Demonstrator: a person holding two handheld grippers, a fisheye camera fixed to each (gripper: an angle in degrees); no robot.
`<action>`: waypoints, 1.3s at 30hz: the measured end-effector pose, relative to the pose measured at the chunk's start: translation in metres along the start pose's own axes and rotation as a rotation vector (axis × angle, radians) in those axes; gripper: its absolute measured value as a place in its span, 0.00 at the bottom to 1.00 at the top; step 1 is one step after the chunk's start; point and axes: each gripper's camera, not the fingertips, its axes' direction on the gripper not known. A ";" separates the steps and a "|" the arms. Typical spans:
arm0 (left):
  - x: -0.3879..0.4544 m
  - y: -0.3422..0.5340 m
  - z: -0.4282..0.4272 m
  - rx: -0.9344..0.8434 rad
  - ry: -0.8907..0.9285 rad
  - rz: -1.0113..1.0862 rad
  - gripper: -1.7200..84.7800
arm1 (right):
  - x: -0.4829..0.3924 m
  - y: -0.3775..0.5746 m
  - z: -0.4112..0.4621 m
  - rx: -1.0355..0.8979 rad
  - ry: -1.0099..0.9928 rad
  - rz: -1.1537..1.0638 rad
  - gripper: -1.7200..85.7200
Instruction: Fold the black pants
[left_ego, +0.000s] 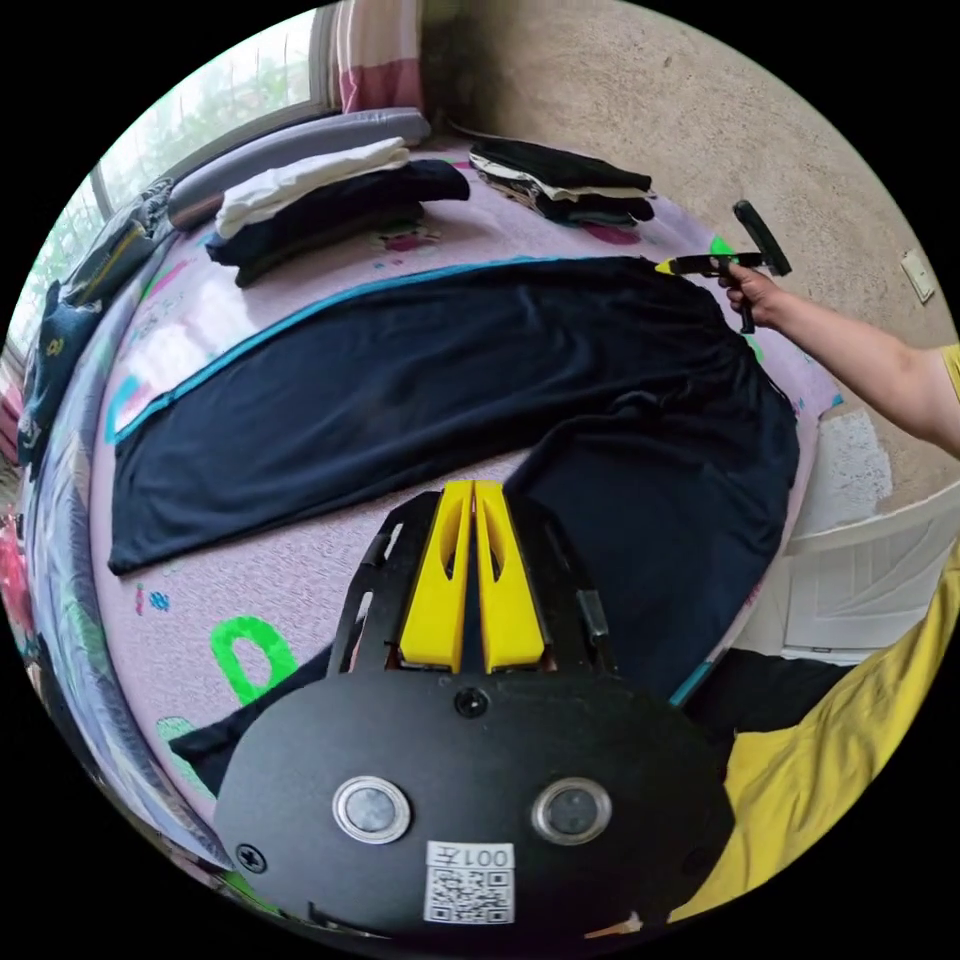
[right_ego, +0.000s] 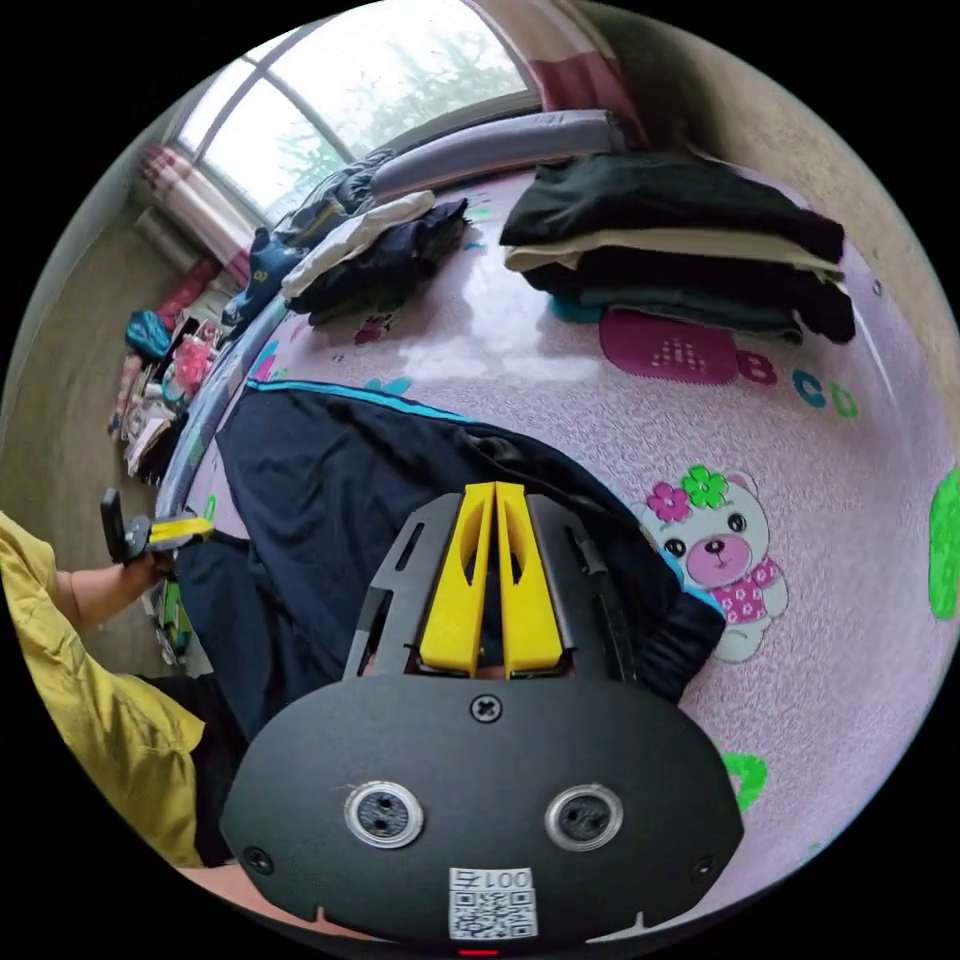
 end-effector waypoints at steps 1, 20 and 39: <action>-0.011 -0.008 -0.003 0.014 -0.037 0.004 0.00 | -0.005 -0.005 0.001 -0.007 0.004 -0.026 0.03; -0.305 -0.168 -0.018 -0.224 -0.340 -0.028 0.09 | -0.034 -0.153 0.029 -0.325 -0.096 -0.341 0.05; -0.351 -0.280 0.071 -0.685 -0.203 0.607 0.13 | -0.113 -0.203 0.121 -0.496 -0.017 -0.381 0.08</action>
